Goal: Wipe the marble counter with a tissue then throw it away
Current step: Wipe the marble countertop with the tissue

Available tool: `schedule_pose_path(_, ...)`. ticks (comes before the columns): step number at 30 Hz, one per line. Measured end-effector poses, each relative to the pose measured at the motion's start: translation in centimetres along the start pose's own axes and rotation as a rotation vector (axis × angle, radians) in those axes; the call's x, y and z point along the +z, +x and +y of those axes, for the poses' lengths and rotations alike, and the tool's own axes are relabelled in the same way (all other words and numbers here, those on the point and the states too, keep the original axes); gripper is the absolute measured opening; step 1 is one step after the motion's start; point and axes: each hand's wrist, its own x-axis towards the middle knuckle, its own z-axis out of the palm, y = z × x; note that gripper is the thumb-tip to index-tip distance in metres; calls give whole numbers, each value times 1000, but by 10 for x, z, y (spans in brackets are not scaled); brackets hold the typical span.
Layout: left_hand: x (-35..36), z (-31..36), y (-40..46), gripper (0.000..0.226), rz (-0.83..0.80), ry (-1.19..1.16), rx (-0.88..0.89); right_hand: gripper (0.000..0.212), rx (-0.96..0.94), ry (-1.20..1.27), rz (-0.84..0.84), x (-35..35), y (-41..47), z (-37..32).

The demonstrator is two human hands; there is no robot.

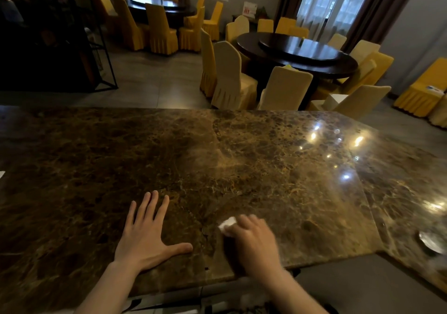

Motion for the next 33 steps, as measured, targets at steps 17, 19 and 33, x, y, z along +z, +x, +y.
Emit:
schedule_pose_path(17,1,-1,1,145,-1,-7,-9,24,184,-53,53,-6,14,30)
schedule_pose_path(19,1,0,2,145,7,-13,-10,19,376,-126,99,-20,19,70)
schedule_pose_path(33,-2,0,2,146,-49,40,-12,21,-8,0,60,14,38,3)
